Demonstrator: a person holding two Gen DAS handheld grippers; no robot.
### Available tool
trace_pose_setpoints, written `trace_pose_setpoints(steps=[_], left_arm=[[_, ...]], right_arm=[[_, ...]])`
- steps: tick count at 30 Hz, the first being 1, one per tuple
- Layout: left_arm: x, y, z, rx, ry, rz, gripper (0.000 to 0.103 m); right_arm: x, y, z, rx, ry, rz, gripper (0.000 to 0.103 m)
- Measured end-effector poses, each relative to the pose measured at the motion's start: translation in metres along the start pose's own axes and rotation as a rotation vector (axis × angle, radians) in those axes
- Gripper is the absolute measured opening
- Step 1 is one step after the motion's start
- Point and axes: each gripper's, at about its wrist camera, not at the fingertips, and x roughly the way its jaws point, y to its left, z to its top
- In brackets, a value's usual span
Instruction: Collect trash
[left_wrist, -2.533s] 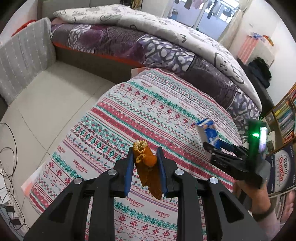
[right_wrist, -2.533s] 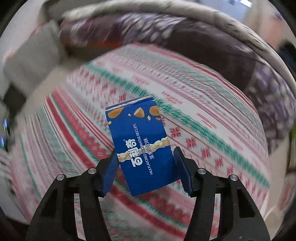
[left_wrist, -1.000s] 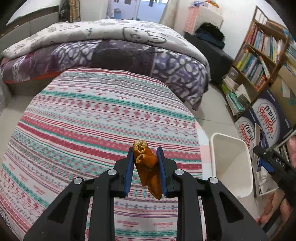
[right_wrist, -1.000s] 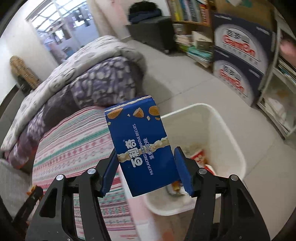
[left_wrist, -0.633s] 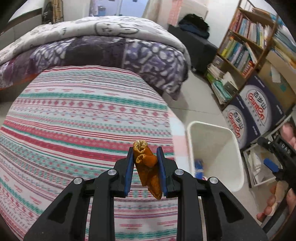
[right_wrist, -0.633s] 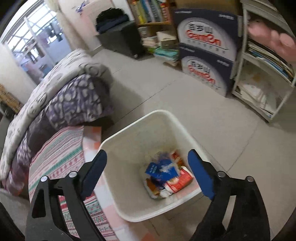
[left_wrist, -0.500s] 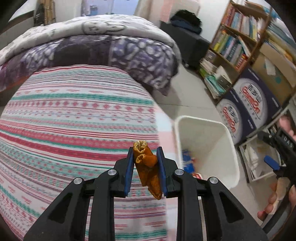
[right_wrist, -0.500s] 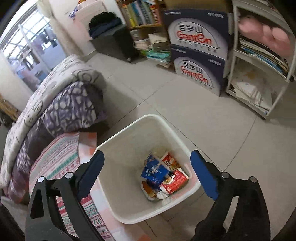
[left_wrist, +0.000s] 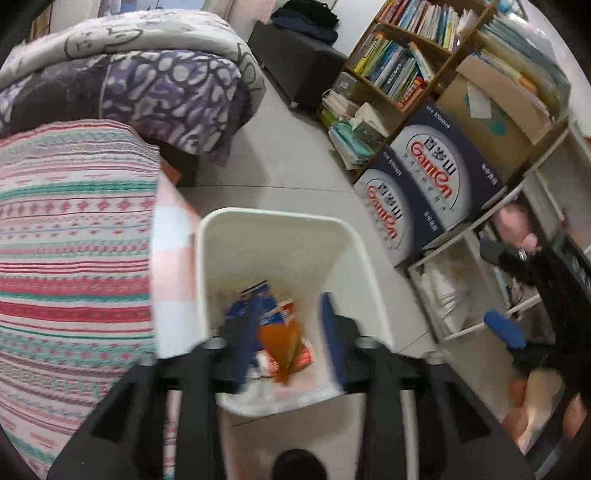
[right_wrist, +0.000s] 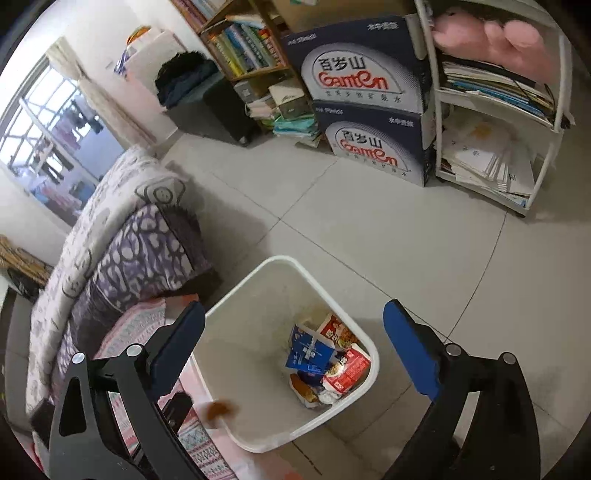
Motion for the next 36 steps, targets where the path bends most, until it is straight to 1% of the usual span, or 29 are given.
trace_pose_setpoints(steps=[1,3,5,6,7,9,10,11,12,14,15,16,18,20,22,23,24,26,27,29,32,36], left_arm=[[0.002,-0.002,0.002,-0.014,0.002,-0.009,0.055],[0.003,-0.004,0.004,-0.017,0.003,-0.004,0.055],[-0.001,-0.004,0.0,-0.001,0.001,0.017,0.056],[-0.008,-0.002,-0.005,0.009,-0.003,0.04,0.058],[-0.014,0.001,-0.007,0.014,-0.007,0.056,0.062],[-0.035,0.005,-0.017,0.034,-0.043,0.113,0.068],[-0.044,0.007,-0.021,0.045,-0.063,0.139,0.072],[-0.058,0.009,-0.027,0.062,-0.093,0.178,0.075],[-0.067,0.01,-0.03,0.073,-0.114,0.203,0.08],[-0.093,0.013,-0.04,0.097,-0.185,0.279,0.086],[-0.111,0.015,-0.047,0.109,-0.24,0.342,0.09],[-0.123,0.017,-0.052,0.115,-0.275,0.376,0.093],[-0.147,0.021,-0.063,0.125,-0.344,0.438,0.095],[-0.172,0.025,-0.078,0.137,-0.426,0.516,0.096],[-0.189,0.03,-0.089,0.142,-0.484,0.58,0.096],[-0.195,0.032,-0.094,0.136,-0.501,0.601,0.096],[-0.202,0.037,-0.1,0.118,-0.507,0.612,0.096],[-0.212,0.048,-0.108,0.067,-0.496,0.614,0.096],[-0.218,0.057,-0.115,0.032,-0.489,0.615,0.096],[-0.22,0.064,-0.123,0.006,-0.476,0.605,0.096],[-0.214,0.075,-0.129,-0.021,-0.425,0.576,0.096],[-0.21,0.078,-0.129,-0.012,-0.429,0.621,0.096]], right_arm=[[-0.002,-0.002,0.002,0.006,-0.009,0.0,0.093],[-0.008,-0.006,0.004,0.018,-0.026,0.003,0.093],[-0.013,-0.007,0.006,0.02,-0.045,0.006,0.093],[-0.016,-0.006,0.005,0.013,-0.055,0.005,0.093],[-0.02,-0.003,0.002,-0.008,-0.072,0.001,0.093],[-0.028,0.005,-0.003,-0.054,-0.099,-0.003,0.093],[-0.034,0.012,-0.009,-0.097,-0.124,-0.01,0.094],[-0.038,0.017,-0.013,-0.125,-0.142,-0.016,0.095],[-0.044,0.022,-0.019,-0.161,-0.169,-0.027,0.096],[-0.056,0.035,-0.034,-0.246,-0.22,-0.051,0.096],[-0.061,0.041,-0.042,-0.282,-0.236,-0.058,0.096],[-0.066,0.045,-0.051,-0.314,-0.251,-0.062,0.096],[-0.077,0.052,-0.074,-0.368,-0.279,-0.066,0.096],[-0.087,0.06,-0.098,-0.417,-0.294,-0.061,0.096],[-0.1,0.067,-0.122,-0.469,-0.319,-0.058,0.096],[-0.105,0.069,-0.131,-0.489,-0.331,-0.061,0.096],[-0.111,0.072,-0.141,-0.515,-0.346,-0.063,0.096],[-0.12,0.075,-0.162,-0.563,-0.388,-0.065,0.096],[-0.124,0.076,-0.17,-0.576,-0.404,-0.057,0.096],[-0.128,0.076,-0.184,-0.598,-0.422,-0.025,0.096],[-0.126,0.079,-0.197,-0.629,-0.42,0.006,0.096],[-0.122,0.08,-0.2,-0.622,-0.432,0.021,0.096]])
